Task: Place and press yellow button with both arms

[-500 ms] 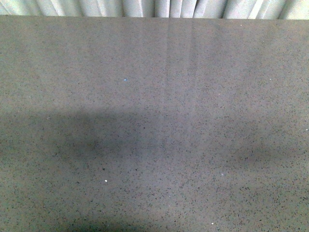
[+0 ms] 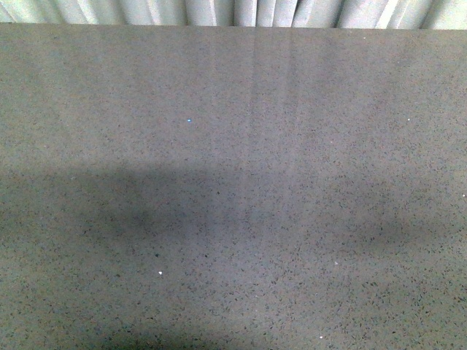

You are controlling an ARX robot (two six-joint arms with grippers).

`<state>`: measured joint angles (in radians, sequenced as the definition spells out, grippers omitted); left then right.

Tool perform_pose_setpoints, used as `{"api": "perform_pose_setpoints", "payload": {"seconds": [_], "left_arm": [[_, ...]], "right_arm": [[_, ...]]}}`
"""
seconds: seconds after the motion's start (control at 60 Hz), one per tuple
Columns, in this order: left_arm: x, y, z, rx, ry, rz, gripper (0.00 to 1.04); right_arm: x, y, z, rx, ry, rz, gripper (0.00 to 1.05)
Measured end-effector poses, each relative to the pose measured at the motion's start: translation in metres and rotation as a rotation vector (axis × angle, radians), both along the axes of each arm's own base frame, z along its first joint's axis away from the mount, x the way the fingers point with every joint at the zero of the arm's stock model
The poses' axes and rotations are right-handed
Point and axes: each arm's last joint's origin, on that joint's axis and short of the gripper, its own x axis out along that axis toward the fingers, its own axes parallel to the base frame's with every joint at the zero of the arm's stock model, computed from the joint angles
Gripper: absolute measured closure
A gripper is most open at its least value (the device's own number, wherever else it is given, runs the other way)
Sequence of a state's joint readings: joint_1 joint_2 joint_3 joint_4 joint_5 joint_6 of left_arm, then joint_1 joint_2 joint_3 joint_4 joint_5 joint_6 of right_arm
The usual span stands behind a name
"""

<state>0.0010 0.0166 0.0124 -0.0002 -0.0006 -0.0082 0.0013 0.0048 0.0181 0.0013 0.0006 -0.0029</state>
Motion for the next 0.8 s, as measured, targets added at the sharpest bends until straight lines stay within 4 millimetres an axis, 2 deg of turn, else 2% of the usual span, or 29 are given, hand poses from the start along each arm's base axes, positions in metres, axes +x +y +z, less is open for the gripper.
{"api": "perform_pose_setpoints", "payload": {"seconds": [0.333, 0.383, 0.433, 0.483, 0.567, 0.633, 0.767, 0.8], "left_arm": [[0.0, 0.0, 0.0, 0.0, 0.0, -0.001, 0.09], [0.0, -0.001, 0.0, -0.095, 0.184, -0.124, 0.09], [0.007, -0.006, 0.008, -0.29, 0.441, -0.261, 0.09], [0.022, -0.005, 0.017, -0.405, 0.511, -0.24, 0.09], [0.047, 0.012, 0.02, -0.463, 0.502, -0.115, 0.09], [0.063, 0.036, 0.015, -0.463, 0.486, 0.018, 0.09], [0.082, 0.078, 0.01, -0.46, 0.457, 0.176, 0.09], [0.086, 0.093, 0.006, -0.468, 0.457, 0.223, 0.09]], "right_arm": [[0.0, 0.0, 0.0, 0.0, 0.0, 0.0, 0.09], [0.0, 0.0, 0.0, 0.0, 0.0, -0.002, 0.09], [0.0, 0.0, 0.0, 0.0, 0.0, 0.001, 0.09], [0.0, 0.0, 0.0, 0.0, 0.0, 0.001, 0.09], [0.0, 0.0, 0.0, 0.0, 0.0, -0.002, 0.09], [0.0, 0.0, 0.0, 0.0, 0.0, -0.002, 0.09], [0.0, 0.0, 0.0, 0.0, 0.0, -0.002, 0.09], [0.0, 0.0, 0.0, 0.0, 0.0, -0.002, 0.09]]}}
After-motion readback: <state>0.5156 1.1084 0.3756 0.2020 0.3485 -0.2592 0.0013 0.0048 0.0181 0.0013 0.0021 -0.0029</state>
